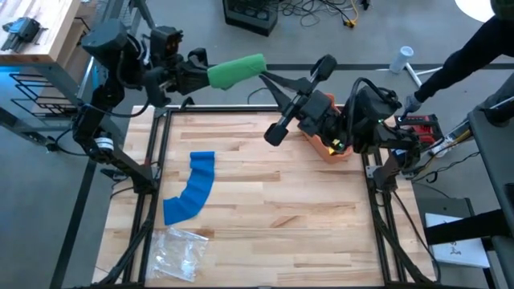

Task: Roll bandage
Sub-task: Roll the green bandage

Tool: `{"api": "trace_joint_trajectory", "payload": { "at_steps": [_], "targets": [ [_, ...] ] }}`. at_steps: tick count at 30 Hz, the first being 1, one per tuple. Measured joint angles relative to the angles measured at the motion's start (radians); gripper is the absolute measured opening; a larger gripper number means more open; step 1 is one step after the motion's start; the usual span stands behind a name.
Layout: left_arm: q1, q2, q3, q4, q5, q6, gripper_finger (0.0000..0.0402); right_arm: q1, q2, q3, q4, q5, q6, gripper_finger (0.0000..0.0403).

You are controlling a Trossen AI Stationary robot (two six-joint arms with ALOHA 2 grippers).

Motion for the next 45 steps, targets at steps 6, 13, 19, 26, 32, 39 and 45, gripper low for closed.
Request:
{"api": "trace_joint_trajectory", "payload": {
  "at_steps": [6, 13, 19, 26, 32, 39, 45],
  "targets": [
    [-0.002, -0.001, 0.000, -0.032, -0.003, 0.022, 0.0007, 0.048, -0.020, 0.002, 0.019, -0.052, -0.007, 0.0018],
    [-0.001, 0.003, 0.000, -0.033, -0.032, 0.064, 0.0007, 0.055, -0.011, 0.004, 0.039, -0.144, 0.021, 0.0018],
    [-0.010, 0.026, 0.000, -0.045, -0.038, 0.107, 0.0007, 0.026, 0.016, 0.003, 0.037, -0.019, 0.042, 0.0018],
    [-0.047, 0.026, 0.000, -0.049, -0.045, 0.164, 0.0007, 0.023, 0.015, 0.003, 0.035, 0.144, -0.002, 0.0018],
    [-0.055, 0.003, -0.002, -0.049, 0.003, 0.173, 0.0007, 0.026, -0.008, 0.003, 0.040, 0.151, -0.008, 0.0018],
    [-0.052, -0.049, 0.000, -0.096, -0.008, 0.259, 0.0007, 0.096, -0.051, 0.003, -0.041, -0.114, 0.076, 0.0036],
    [-0.052, -0.080, 0.001, -0.207, -0.001, 0.374, 0.0007, 0.094, -0.063, 0.004, -0.236, -0.203, 0.188, 0.0105]
  ]
}}
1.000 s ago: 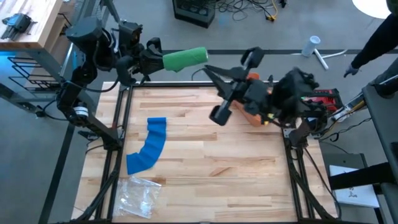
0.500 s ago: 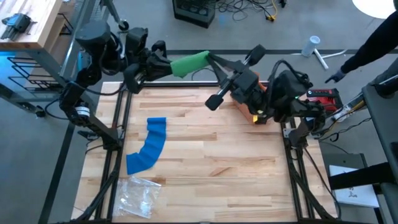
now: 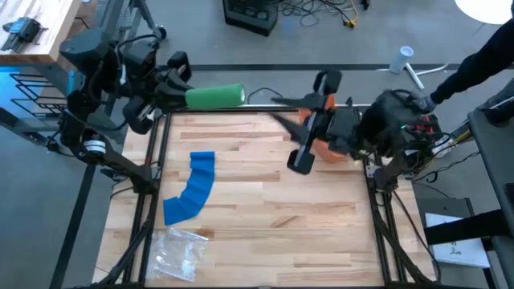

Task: Roll bandage
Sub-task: Roll the green bandage

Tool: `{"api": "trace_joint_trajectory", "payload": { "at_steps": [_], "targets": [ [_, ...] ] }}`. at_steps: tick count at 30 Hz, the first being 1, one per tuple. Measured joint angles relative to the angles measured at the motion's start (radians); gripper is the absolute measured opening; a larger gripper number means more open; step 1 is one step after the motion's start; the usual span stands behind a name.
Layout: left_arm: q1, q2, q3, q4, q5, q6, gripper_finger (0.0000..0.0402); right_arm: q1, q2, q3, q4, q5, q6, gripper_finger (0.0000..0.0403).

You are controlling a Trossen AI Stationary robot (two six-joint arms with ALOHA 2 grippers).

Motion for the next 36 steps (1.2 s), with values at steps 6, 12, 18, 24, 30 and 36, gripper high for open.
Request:
{"api": "trace_joint_trajectory", "payload": {
  "at_steps": [6, 12, 18, 24, 30, 36],
  "targets": [
    [0.000, 0.004, -0.002, -0.079, 0.042, 0.100, 0.0007, 0.000, 0.018, -0.001, -0.066, -0.002, 0.043, 0.0144],
    [0.001, 0.015, -0.001, -0.097, 0.051, 0.115, 0.0007, -0.019, 0.020, -0.008, -0.110, -0.004, 0.098, 0.0145],
    [0.001, 0.021, -0.002, -0.106, 0.050, 0.124, 0.0007, -0.027, 0.021, -0.013, -0.133, -0.007, 0.158, 0.0127],
    [0.001, 0.039, -0.002, -0.116, 0.050, 0.154, 0.0007, -0.034, 0.020, -0.040, -0.130, -0.003, 0.191, 0.0110],
    [0.001, 0.050, -0.002, -0.125, 0.046, 0.202, 0.0007, -0.037, 0.020, -0.051, -0.131, -0.004, 0.211, 0.0099],
    [0.001, 0.050, -0.002, -0.130, 0.042, 0.237, 0.0007, -0.055, 0.018, -0.066, -0.132, -0.003, 0.296, 0.0090]
  ]
}}
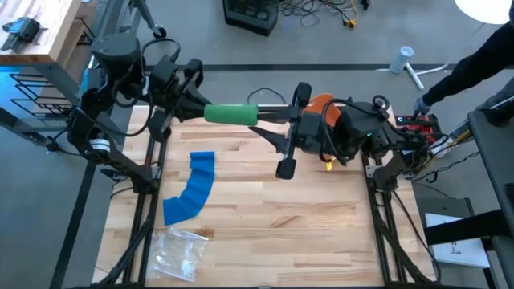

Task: Roll bandage
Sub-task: Roll the green bandage

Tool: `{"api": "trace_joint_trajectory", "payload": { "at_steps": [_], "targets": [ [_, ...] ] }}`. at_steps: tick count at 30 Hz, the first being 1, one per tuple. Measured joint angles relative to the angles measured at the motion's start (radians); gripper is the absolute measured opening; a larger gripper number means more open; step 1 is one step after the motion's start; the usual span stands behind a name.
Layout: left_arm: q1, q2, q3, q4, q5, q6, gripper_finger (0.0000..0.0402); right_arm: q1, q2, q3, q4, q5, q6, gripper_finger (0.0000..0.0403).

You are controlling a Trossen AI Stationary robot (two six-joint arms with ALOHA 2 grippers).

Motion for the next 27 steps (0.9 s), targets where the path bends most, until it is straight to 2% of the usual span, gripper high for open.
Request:
{"api": "trace_joint_trajectory", "payload": {
  "at_steps": [7, 12, 17, 23, 27],
  "targets": [
    [0.000, 0.000, 0.000, -0.036, -0.006, 0.046, 0.0007, -0.025, -0.001, -0.004, -0.064, -0.007, 0.125, 0.0068],
    [0.000, 0.014, 0.000, -0.100, -0.065, 0.069, 0.0014, -0.044, -0.001, -0.005, -0.115, -0.053, 0.197, 0.0037],
    [0.000, 0.024, -0.001, -0.132, -0.071, 0.091, 0.0037, -0.068, -0.001, -0.006, -0.181, -0.144, 0.280, 0.0008],
    [0.001, 0.013, -0.002, -0.153, -0.075, 0.151, 0.0068, -0.073, -0.006, -0.005, -0.200, -0.153, 0.307, 0.0006],
    [0.004, -0.007, -0.003, -0.160, -0.126, 0.185, 0.0093, -0.076, -0.014, 0.028, -0.174, -0.164, 0.306, 0.0005]
  ]
}}
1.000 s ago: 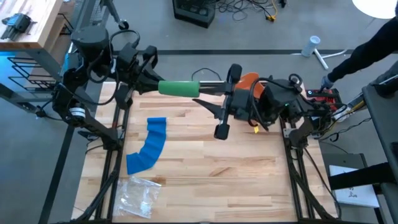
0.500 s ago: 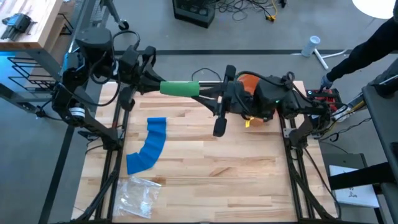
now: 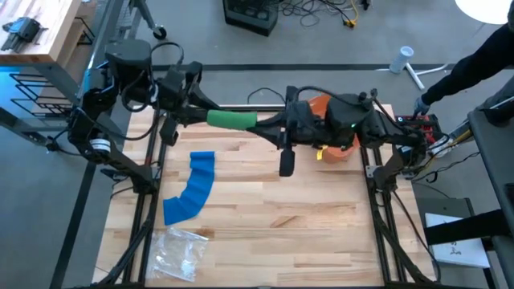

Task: Roll bandage
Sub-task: Roll the green bandage

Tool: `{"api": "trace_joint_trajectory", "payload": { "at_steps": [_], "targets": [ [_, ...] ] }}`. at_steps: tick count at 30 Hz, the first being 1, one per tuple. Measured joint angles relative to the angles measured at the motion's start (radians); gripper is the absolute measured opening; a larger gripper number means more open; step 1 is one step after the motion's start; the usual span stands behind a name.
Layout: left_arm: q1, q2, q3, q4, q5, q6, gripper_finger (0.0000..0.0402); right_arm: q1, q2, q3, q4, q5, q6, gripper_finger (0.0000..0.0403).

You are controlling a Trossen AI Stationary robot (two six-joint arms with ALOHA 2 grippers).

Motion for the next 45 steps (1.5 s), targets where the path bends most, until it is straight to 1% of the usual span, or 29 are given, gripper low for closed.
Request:
{"api": "trace_joint_trajectory", "payload": {
  "at_steps": [4, 6, 9, 12, 15, 19, 22, 27, 31, 36, 41, 45],
  "targets": [
    [0.000, -0.014, 0.000, 0.026, -0.003, -0.022, 0.0120, -0.003, -0.014, 0.025, 0.067, 0.000, 0.008, 0.0004],
    [-0.001, -0.016, -0.003, 0.022, 0.011, -0.036, 0.0135, -0.011, -0.029, 0.034, 0.146, 0.000, 0.045, 0.0004],
    [-0.003, -0.001, -0.009, 0.034, 0.023, -0.035, 0.0157, -0.026, -0.052, 0.039, 0.196, 0.007, 0.106, 0.0004],
    [-0.002, 0.011, -0.018, 0.054, 0.022, -0.035, 0.0179, -0.028, -0.053, 0.037, 0.197, 0.005, 0.119, 0.0003],
    [-0.002, 0.015, -0.034, 0.166, 0.020, -0.046, 0.0199, -0.028, -0.043, 0.031, 0.208, -0.005, 0.161, 0.0003],
    [-0.004, 0.031, -0.093, 0.403, 0.027, -0.084, 0.0218, -0.035, -0.046, 0.036, 0.298, 0.002, 0.248, 0.0003],
    [-0.010, 0.042, -0.161, 0.590, 0.028, -0.108, 0.0227, -0.034, -0.044, 0.036, 0.331, -0.001, 0.290, 0.0003],
    [-0.012, 0.045, -0.283, 0.948, 0.018, -0.174, 0.0230, -0.033, -0.030, 0.032, 0.333, 0.001, 0.313, 0.0003],
    [-0.011, 0.046, -0.362, 1.098, 0.010, -0.202, 0.0225, -0.033, -0.027, 0.035, 0.344, 0.007, 0.325, 0.0003],
    [-0.012, 0.046, -0.405, 1.191, 0.005, -0.203, 0.0212, -0.033, -0.010, 0.033, 0.334, 0.007, 0.341, 0.0003],
    [-0.012, 0.046, -0.429, 1.199, -0.056, -0.203, 0.0199, -0.034, -0.012, 0.032, 0.340, 0.008, 0.341, 0.0003],
    [-0.011, 0.043, -0.422, 1.199, -0.067, -0.206, 0.0188, -0.036, -0.012, 0.033, 0.335, 0.008, 0.340, 0.0003]
  ]
}}
